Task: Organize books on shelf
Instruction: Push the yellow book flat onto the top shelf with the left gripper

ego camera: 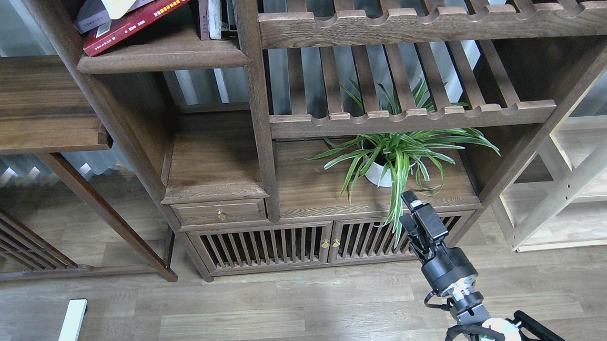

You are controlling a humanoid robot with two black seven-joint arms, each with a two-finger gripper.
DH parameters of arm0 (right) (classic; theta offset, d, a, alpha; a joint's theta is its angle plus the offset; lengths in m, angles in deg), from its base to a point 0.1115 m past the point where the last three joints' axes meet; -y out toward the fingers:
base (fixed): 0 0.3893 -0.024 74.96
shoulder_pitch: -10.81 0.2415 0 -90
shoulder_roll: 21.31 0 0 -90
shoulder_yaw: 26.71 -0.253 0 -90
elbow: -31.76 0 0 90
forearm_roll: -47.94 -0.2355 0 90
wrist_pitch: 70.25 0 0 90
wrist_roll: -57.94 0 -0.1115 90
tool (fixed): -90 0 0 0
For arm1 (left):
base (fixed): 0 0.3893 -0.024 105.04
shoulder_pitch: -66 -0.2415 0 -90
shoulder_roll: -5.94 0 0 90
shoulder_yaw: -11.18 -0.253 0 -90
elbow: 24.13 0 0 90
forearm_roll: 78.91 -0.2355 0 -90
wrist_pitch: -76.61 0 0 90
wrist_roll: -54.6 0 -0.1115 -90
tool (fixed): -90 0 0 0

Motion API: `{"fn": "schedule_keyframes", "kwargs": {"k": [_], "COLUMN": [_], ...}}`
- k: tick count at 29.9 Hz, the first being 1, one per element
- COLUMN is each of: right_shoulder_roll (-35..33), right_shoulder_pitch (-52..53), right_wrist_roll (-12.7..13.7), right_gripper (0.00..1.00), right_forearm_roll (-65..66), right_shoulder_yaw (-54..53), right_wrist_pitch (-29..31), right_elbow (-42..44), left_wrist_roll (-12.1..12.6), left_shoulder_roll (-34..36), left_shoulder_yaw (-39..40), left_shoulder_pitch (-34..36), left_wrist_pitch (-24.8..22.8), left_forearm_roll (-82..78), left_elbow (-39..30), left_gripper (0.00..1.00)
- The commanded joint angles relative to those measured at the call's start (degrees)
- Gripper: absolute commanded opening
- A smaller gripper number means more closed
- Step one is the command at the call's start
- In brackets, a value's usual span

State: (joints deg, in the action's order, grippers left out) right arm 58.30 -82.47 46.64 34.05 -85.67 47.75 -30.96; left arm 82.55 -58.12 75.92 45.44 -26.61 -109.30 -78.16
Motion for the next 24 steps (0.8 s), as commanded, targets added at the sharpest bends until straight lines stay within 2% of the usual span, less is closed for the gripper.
{"fn": "schedule_keyframes", "kwargs": {"k": [1, 15, 20, 24], "right_shoulder_roll": [-0.06, -0.06, -0.24, -0.24], "right_shoulder_pitch": [-0.4, -1.99, -2.6, -2.78], "right_wrist_roll": [-0.03, 0.05, 0.05, 0.05], "right_gripper": [0.99, 0.99, 0.99, 0.99], "right_forearm_roll": [0.0, 0.0, 0.0, 0.0], "right_shoulder_yaw": [-0.02, -0.02, -0.1, -0.1], "right_wrist_pitch": [0.0, 0.0, 0.0, 0.0], "right_elbow": [-0.04, -0.04, -0.04, -0.04], "left_wrist_roll": [0.06, 0.06, 0.06, 0.06], "left_shoulder_roll": [-0.62, -4.49, -4.84, -4.76], "left_shoulder_yaw": [-0.57, -1.36, -1.8, -2.59], "left_shoulder_pitch": [0.26, 1.31, 1.22, 1.14], "left_wrist_pitch": [0.03, 0.03, 0.03, 0.12], "left_forearm_roll": [-0.01, -0.01, 0.07, 0.07], "left_elbow": [0.94, 1.38, 1.29, 1.29], "left_gripper": [0.0, 0.01, 0.08, 0.22]}}
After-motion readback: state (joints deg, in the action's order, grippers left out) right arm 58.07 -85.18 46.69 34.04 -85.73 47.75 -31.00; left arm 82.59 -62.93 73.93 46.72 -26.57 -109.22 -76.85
